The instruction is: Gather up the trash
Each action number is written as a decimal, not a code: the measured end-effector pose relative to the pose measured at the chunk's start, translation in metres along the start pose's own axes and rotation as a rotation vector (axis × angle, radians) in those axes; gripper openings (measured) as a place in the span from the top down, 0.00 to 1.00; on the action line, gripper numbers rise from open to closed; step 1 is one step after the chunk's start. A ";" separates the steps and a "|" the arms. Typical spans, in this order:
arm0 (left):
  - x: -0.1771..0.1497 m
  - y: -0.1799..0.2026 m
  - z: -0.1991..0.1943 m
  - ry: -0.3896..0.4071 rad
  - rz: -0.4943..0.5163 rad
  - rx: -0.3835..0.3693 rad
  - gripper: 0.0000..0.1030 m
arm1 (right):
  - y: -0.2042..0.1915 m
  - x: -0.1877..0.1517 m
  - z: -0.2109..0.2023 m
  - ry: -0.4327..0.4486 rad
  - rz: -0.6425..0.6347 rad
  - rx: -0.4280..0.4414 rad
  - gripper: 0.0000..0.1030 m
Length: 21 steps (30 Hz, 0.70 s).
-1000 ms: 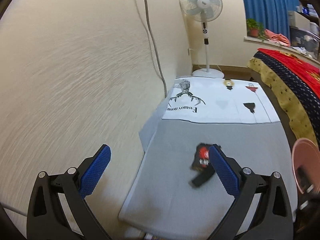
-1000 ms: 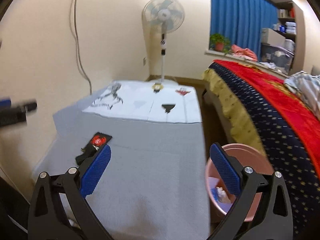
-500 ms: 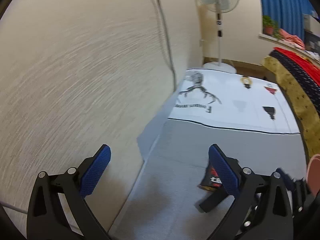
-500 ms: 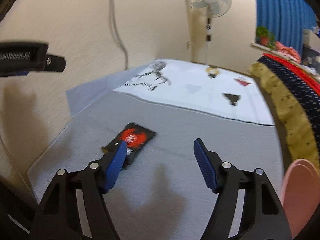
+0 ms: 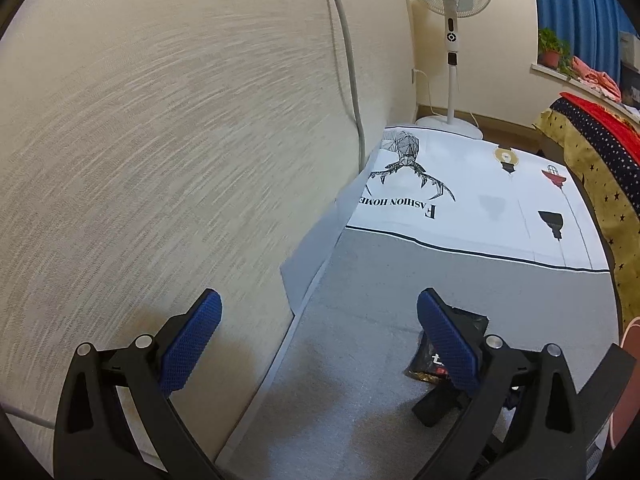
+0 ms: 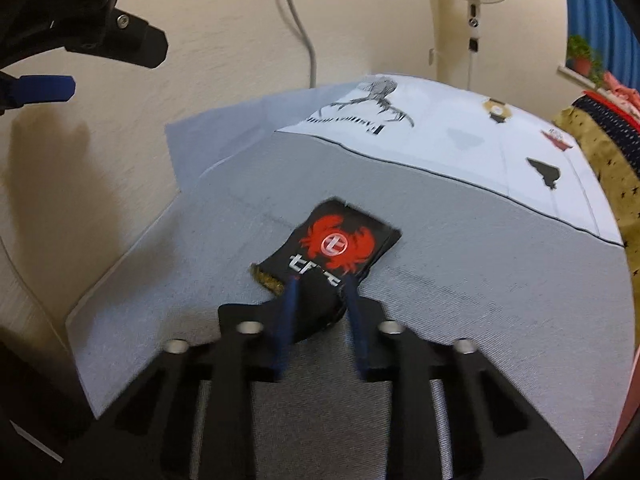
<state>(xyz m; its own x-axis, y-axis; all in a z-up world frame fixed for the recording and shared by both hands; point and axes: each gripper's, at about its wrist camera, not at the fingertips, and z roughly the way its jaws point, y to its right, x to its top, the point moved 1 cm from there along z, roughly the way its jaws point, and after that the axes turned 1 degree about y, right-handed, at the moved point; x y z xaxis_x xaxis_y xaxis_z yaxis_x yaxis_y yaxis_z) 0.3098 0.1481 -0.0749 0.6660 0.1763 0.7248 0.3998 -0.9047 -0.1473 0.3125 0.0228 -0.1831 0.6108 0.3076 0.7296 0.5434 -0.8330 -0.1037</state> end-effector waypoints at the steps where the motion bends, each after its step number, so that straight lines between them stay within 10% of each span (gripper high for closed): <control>1: 0.000 0.001 0.000 -0.002 0.001 -0.001 0.08 | -0.001 -0.001 -0.002 0.009 -0.009 -0.003 0.89; 21: -0.010 0.027 -0.016 0.107 0.001 -0.156 0.08 | 0.075 0.014 -0.204 0.186 0.033 -0.285 0.93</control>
<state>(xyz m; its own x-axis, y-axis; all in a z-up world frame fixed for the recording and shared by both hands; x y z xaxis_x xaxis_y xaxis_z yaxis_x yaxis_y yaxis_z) 0.3042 0.1154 -0.0758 0.5922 0.1403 0.7935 0.2907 -0.9556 -0.0480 0.2449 -0.1294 -0.0428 0.4958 0.2114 0.8423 0.3265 -0.9441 0.0447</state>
